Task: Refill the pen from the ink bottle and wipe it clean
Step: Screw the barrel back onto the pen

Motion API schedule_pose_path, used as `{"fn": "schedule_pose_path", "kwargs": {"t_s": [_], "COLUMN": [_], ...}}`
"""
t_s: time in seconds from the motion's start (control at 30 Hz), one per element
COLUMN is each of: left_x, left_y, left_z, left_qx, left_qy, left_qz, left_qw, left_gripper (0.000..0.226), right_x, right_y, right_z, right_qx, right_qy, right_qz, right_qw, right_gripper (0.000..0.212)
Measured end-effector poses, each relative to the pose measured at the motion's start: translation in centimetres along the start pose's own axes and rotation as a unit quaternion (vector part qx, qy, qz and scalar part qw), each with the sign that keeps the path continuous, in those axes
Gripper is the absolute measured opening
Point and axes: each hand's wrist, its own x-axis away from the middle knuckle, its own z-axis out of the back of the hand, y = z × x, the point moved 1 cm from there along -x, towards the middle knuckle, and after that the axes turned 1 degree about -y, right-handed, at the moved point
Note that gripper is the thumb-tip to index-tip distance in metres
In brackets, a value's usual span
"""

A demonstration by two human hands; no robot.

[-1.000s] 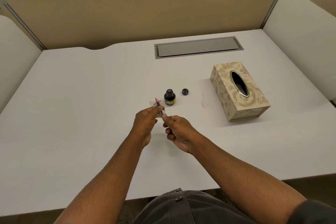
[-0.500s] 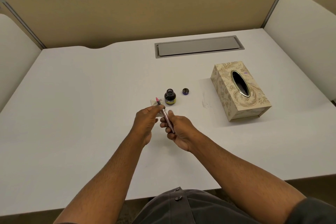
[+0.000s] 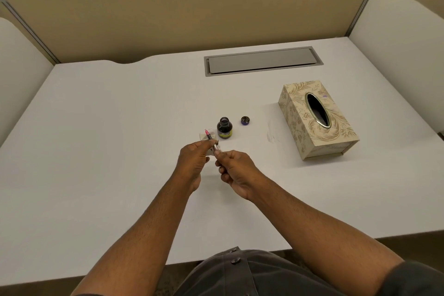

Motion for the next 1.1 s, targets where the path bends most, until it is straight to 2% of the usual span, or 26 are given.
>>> {"fn": "schedule_pose_path", "kwargs": {"t_s": [0.13,0.5,0.7,0.83,1.1], "left_x": [0.30,0.63,0.71,0.66,0.72], "left_y": [-0.13,0.08,0.67,0.63,0.76], "left_z": [-0.28,-0.61,-0.93,-0.87,-0.47], "left_qx": [0.023,-0.004,-0.034,-0.038,-0.040], "left_qy": [-0.005,0.013,0.034,0.039,0.016], "left_qz": [0.012,0.000,-0.018,-0.011,-0.009], "left_qw": [1.000,1.000,0.999,0.998,0.999], "left_gripper": [0.022,0.017,0.023,0.026,0.016], "right_x": [0.11,0.24,-0.05,-0.09,0.21], "right_y": [0.07,-0.04,-0.39,-0.09,0.30], "right_z": [0.01,0.23,0.35,0.31,0.40], "right_qx": [-0.001,-0.029,0.066,0.091,0.068], "right_qy": [-0.018,-0.043,0.013,0.027,-0.012], "right_qz": [-0.004,-0.026,0.039,0.054,0.029], "right_qw": [1.000,0.998,0.997,0.994,0.997], "right_gripper": [0.022,0.026,0.021,0.021,0.021]}}
